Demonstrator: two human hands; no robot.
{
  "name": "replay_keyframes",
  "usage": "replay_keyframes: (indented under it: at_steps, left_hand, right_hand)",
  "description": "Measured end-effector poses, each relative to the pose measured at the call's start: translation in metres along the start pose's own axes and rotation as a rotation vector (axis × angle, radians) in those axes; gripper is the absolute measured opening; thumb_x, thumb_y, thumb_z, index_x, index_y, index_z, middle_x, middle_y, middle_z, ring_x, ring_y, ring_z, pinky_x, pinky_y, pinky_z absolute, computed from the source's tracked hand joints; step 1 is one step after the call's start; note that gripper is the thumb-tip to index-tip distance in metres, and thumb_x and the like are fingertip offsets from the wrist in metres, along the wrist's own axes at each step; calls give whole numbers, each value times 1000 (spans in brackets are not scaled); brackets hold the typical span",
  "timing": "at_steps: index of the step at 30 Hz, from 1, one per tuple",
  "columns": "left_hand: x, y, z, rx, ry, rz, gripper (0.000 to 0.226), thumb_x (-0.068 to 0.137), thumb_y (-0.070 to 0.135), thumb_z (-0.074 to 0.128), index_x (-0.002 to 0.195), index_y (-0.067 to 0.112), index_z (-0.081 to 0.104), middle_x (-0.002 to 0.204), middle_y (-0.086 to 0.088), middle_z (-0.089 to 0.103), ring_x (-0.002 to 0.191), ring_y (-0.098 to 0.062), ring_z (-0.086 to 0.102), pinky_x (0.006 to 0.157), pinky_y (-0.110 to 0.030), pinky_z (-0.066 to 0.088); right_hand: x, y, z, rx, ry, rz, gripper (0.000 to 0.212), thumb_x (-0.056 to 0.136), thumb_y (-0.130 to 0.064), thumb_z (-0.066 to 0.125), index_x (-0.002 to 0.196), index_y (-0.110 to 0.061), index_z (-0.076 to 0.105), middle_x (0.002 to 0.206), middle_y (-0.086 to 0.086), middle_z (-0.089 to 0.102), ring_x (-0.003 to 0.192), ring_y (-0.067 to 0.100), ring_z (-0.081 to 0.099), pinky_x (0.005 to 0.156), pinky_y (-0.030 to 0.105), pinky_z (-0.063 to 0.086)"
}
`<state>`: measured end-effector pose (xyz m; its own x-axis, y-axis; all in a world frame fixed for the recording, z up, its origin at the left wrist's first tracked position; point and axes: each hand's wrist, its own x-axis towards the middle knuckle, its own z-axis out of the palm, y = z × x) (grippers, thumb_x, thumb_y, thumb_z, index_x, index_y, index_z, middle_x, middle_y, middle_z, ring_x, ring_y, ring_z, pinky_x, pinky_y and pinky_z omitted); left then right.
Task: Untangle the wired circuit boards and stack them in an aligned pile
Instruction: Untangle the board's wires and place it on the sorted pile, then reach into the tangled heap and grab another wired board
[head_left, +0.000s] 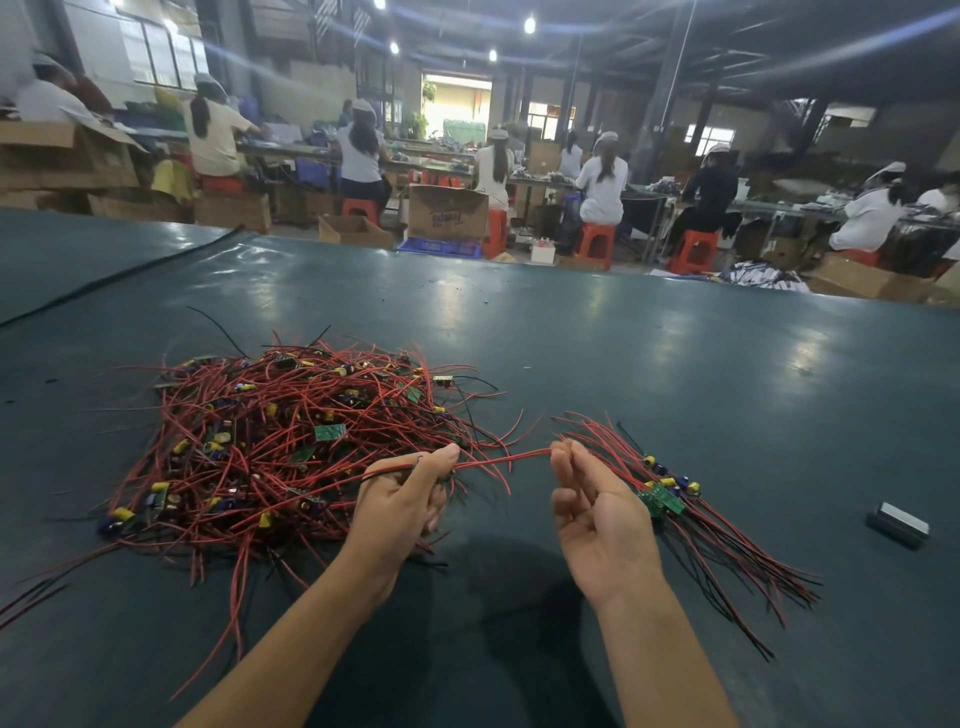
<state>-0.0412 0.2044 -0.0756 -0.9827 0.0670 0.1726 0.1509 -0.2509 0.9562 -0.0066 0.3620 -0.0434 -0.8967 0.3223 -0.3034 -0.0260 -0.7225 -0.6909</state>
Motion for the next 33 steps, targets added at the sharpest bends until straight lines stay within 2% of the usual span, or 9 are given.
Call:
replay_keyframes:
  at_steps: [5, 8, 12, 16, 19, 23, 28, 31, 33]
  left_hand:
    - [-1, 4, 0, -53, 14, -9, 53, 95, 16, 55, 45, 25, 42, 46, 3, 32, 40, -12, 30, 44, -26, 28]
    - [2, 9, -5, -56, 62, 9, 51, 94, 32, 56, 45, 25, 41, 47, 2, 37, 43, -12, 35, 45, -24, 34]
    - [-1, 7, -4, 197, 62, 100, 54, 83, 61, 60, 50, 21, 45, 50, 0, 45, 48, -11, 43, 51, -26, 38]
    - [-6, -1, 0, 449, 23, 342, 55, 85, 62, 59, 60, 14, 54, 52, 0, 55, 49, -10, 52, 50, -27, 44]
    - [-7, -2, -2, 608, 10, 460, 57, 84, 66, 56, 59, 15, 51, 51, 1, 53, 48, -18, 54, 48, -39, 46]
    - [-8, -1, -4, 714, -75, 508, 56, 80, 71, 59, 63, 18, 50, 53, 3, 54, 49, -19, 55, 47, -43, 46]
    - [-4, -7, -12, 696, -321, 415, 48, 69, 64, 72, 76, 21, 50, 57, 8, 51, 50, -10, 44, 50, -28, 41]
    - [-2, -12, -16, 775, -324, 400, 47, 71, 68, 65, 70, 24, 50, 55, 13, 47, 51, -5, 42, 52, -23, 35]
    - [-1, -14, -17, 784, -281, 418, 46, 77, 67, 58, 68, 22, 51, 54, 12, 47, 51, -5, 43, 53, -26, 37]
  right_hand:
    - [4, -10, -8, 137, 1, 40, 10, 94, -13, 61, 89, -8, 68, 71, -2, 74, 54, 3, 67, 39, 12, 44]
    - [6, -20, -13, 163, 50, 7, 11, 96, -18, 60, 89, -11, 64, 67, -4, 71, 49, 1, 62, 37, 12, 42]
    - [-7, 1, 2, -156, -2, 77, 19, 90, -35, 66, 86, -16, 67, 65, -4, 70, 44, 5, 59, 32, 14, 36]
    - [-24, 38, 20, -462, -166, 151, 34, 86, -48, 66, 83, -16, 78, 75, 0, 71, 51, 11, 61, 40, 19, 41]
    - [-28, 44, 23, -367, -159, 221, 34, 87, -48, 65, 81, -18, 79, 84, 2, 73, 62, 13, 62, 51, 23, 44]
    - [-25, 38, 23, -183, -169, 345, 23, 85, -36, 69, 85, -13, 74, 82, 7, 71, 62, 16, 65, 56, 26, 50]
    - [-25, 8, 22, -146, -111, 221, 23, 93, -30, 62, 77, -14, 66, 66, 0, 66, 49, 11, 61, 39, 19, 43]
    - [-24, -33, 19, -215, -99, 103, 25, 94, -32, 62, 71, -21, 64, 59, -6, 61, 42, 7, 55, 35, 19, 41]
    - [-20, -60, 17, -443, -88, -32, 25, 93, -33, 64, 72, -21, 65, 58, -7, 60, 40, 6, 50, 32, 16, 32]
